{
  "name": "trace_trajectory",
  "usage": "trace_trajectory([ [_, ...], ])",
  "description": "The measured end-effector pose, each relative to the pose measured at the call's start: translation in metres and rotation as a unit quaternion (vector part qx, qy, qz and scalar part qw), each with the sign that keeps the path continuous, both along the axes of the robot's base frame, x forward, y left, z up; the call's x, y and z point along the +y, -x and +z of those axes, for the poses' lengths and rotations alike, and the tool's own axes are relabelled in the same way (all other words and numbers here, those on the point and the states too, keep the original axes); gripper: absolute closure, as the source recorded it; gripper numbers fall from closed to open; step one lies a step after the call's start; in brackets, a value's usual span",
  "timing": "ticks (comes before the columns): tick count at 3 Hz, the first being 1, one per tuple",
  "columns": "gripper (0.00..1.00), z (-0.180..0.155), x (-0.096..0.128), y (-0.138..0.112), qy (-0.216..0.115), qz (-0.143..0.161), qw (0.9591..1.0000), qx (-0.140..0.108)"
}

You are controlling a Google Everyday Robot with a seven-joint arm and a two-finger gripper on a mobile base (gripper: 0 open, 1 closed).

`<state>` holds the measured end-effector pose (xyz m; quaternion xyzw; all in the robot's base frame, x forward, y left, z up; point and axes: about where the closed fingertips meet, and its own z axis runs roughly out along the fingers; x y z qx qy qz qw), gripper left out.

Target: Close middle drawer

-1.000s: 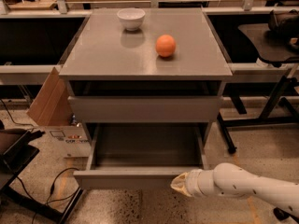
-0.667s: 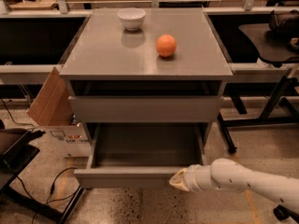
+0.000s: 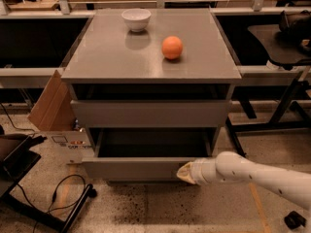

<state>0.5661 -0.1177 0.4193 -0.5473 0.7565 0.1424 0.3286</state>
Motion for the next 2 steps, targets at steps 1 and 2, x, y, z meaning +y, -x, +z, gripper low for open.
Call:
trace_trajectory([
  [1,1.00,-0.0069,-0.0024,-0.0537,0.004,-0.006,1.0000,-0.002],
  [2,1.00,-0.0070,-0.0024,-0.0517,0.004,-0.006,1.0000,-0.002],
])
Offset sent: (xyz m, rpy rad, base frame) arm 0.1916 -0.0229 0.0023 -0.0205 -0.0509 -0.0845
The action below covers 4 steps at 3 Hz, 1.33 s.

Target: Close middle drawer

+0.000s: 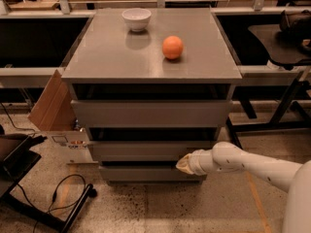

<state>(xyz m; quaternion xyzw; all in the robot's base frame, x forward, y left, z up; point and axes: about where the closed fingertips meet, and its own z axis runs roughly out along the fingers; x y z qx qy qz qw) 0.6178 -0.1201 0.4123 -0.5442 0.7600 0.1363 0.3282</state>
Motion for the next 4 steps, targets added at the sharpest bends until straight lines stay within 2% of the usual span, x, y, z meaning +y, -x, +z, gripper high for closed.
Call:
trace_trajectory([
  [1,1.00,0.001,-0.003,-0.033,0.002,-0.008,1.0000,-0.005],
  [2,1.00,0.002,-0.009,-0.083,0.006,-0.025,0.9996,-0.011],
  [4,1.00,0.002,-0.010,-0.082,0.007,-0.026,0.9996,-0.012],
])
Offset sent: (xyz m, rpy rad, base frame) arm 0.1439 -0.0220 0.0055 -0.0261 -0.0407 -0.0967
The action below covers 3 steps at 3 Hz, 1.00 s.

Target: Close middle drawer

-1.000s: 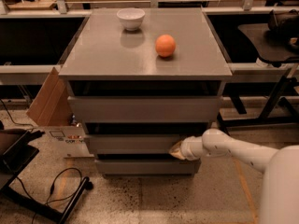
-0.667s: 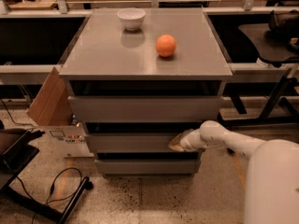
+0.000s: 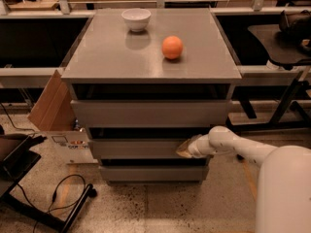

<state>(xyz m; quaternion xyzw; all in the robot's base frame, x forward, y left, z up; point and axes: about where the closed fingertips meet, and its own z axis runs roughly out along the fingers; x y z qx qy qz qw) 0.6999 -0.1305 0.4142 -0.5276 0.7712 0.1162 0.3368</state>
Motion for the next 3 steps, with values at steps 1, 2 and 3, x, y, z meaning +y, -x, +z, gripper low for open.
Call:
trace_trajectory([
  [1,1.00,-0.001,0.001,0.020,0.000,0.008,0.9999,0.010],
  [2,1.00,0.021,-0.009,0.102,-0.002,0.046,0.9982,0.038],
  [3,1.00,0.036,-0.024,0.193,0.002,0.073,0.9938,0.083],
])
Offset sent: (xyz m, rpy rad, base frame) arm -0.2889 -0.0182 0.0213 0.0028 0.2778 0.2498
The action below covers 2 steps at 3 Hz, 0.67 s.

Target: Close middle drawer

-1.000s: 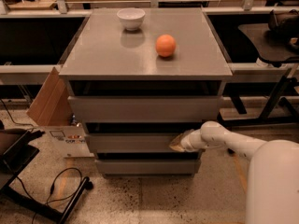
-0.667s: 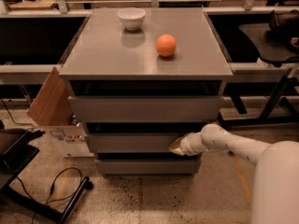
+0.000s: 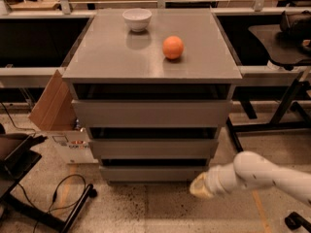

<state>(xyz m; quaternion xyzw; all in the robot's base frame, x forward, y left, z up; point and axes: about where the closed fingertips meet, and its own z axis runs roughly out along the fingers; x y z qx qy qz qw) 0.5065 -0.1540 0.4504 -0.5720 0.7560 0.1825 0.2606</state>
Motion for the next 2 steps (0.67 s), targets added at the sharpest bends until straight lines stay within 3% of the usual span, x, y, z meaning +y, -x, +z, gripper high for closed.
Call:
trace_trajectory([
  [1,1.00,0.037,-0.035,0.097,0.053,0.010,0.9977,0.042],
  [2,1.00,0.068,-0.062,0.141,0.129,-0.007,0.9893,0.066],
])
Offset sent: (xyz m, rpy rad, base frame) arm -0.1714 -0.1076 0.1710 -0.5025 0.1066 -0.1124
